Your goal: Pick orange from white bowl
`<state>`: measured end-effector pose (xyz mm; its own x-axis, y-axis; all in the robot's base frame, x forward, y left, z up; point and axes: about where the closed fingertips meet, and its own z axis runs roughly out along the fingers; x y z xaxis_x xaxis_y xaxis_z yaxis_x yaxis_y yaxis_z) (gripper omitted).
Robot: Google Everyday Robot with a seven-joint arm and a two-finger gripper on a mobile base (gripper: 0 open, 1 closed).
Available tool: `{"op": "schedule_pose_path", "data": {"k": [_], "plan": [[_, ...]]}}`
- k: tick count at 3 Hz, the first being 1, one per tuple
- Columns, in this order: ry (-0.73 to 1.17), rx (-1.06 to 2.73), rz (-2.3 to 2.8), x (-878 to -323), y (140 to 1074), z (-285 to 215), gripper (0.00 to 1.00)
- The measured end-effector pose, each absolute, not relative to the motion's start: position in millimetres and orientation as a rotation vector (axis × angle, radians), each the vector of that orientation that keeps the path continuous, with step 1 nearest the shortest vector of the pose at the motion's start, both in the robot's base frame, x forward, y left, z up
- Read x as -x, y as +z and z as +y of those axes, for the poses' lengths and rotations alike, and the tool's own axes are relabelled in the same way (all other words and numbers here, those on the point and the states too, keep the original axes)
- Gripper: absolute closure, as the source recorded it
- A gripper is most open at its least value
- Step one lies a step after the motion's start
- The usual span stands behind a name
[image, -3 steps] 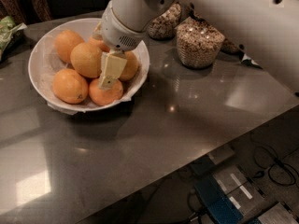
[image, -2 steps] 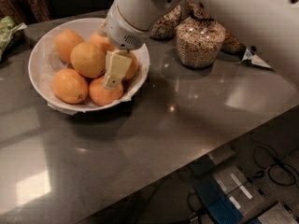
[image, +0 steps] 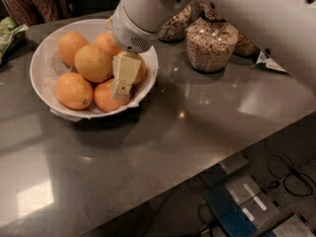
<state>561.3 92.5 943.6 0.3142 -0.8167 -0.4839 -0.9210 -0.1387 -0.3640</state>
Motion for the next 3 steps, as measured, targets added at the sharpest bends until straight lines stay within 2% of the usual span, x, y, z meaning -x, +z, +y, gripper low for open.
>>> {"op": "schedule_pose_path", "data": {"k": [1, 3], "plan": [[0.225, 1.991, 1.513, -562.3, 945.6, 98.6, 0.0], [0.234, 2.002, 1.487, -564.9, 947.8, 108.2, 0.18]]}}
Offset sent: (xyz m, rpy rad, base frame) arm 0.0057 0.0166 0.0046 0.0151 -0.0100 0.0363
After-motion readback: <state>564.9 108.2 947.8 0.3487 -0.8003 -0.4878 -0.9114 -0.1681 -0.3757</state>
